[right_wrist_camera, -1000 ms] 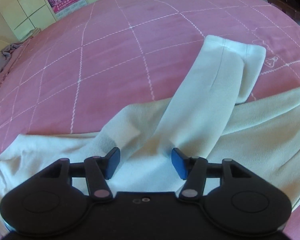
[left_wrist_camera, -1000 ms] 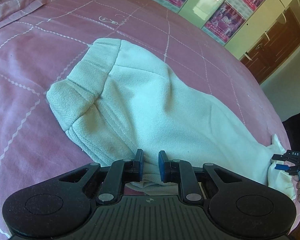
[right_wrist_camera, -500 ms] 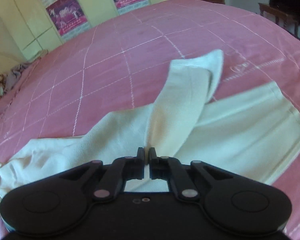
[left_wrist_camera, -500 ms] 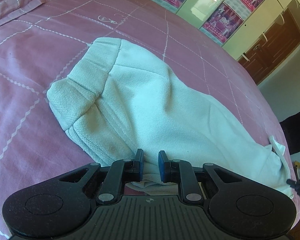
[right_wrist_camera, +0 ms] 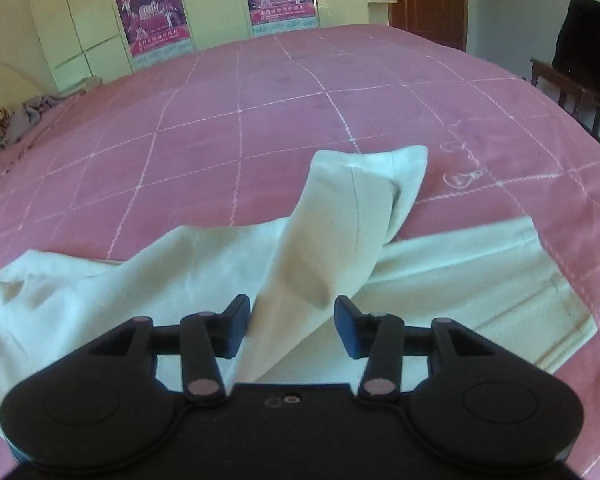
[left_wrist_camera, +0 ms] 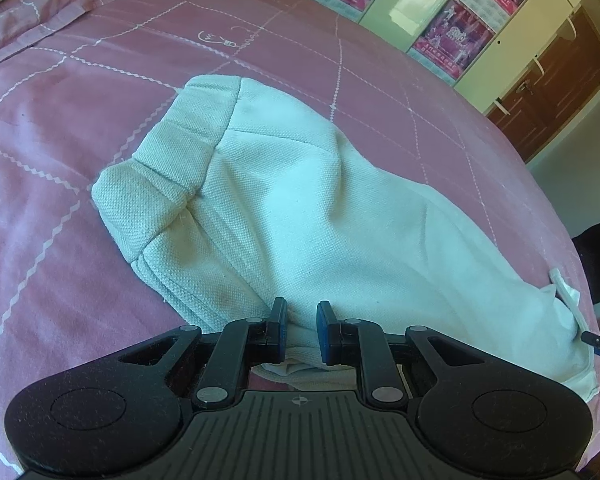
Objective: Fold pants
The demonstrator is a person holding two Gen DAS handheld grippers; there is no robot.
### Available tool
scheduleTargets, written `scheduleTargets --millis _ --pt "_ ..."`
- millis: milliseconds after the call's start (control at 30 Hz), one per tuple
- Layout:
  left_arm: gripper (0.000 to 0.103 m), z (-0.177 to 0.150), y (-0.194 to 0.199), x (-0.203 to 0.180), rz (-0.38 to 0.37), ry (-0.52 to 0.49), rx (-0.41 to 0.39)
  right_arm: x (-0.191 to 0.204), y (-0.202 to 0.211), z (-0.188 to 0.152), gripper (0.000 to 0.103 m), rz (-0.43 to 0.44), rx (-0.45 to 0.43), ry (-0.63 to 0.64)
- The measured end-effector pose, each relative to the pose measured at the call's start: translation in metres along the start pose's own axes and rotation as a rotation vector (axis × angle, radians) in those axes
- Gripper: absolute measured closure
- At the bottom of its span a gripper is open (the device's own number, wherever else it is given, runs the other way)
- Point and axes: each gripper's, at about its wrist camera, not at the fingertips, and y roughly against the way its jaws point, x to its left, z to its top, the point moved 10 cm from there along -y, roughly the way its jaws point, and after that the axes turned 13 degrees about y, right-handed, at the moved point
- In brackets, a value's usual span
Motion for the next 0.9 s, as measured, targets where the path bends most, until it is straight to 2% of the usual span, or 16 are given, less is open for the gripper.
scheduleTargets --millis 67,100,133,167,233,367,467,500,567,633,733,800,900 --pt "0.085 0.001 0.0 0.0 0.0 0.006 0.004 0.0 -0.013 0.002 0.057 -0.038 0.035 0.056" --pt "0.085 0.001 0.0 0.001 -0.001 0.007 0.007 -0.004 -0.018 0.0 0.06 -0.059 0.056 0.076" --pt "0.085 0.001 0.0 0.001 -0.001 0.005 0.008 -0.006 -0.018 -0.002 0.089 -0.052 0.057 0.076" --pt "0.085 0.001 0.0 0.001 0.0 0.004 0.009 -0.012 -0.011 -0.007 0.096 -0.018 0.038 0.05" --pt "0.085 0.001 0.0 0.001 0.001 0.0 0.008 -0.025 0.007 -0.015 0.1 -0.005 0.0 -0.01" --pt "0.085 0.002 -0.001 0.001 0.0 0.0 0.005 -0.053 0.037 -0.06 0.099 0.056 -0.022 -0.245" --pt "0.085 0.002 -0.001 0.0 0.004 -0.004 0.01 -0.072 0.018 -0.099 0.097 0.075 0.041 -0.346" --pt "0.085 0.002 -0.001 0.0 0.006 -0.007 0.011 -0.073 0.02 -0.099 0.092 0.1 0.019 -0.352" --pt "0.085 0.002 -0.002 0.0 0.009 -0.01 0.01 -0.078 0.031 -0.09 0.072 0.076 -0.038 -0.315" --pt "0.085 0.002 -0.003 0.0 0.011 -0.008 0.006 -0.088 0.038 -0.08 0.064 0.048 -0.072 -0.308" --pt "0.085 0.001 -0.002 0.0 0.011 -0.005 0.001 -0.118 0.035 -0.077 0.063 0.072 -0.096 -0.468" --pt "0.085 0.0 -0.002 0.0 0.009 -0.003 0.001 -0.143 0.026 -0.089 0.066 0.055 -0.056 -0.609" --pt "0.085 0.001 -0.003 0.0 0.011 -0.009 0.006 -0.158 0.024 -0.099 0.067 0.083 -0.086 -0.689"
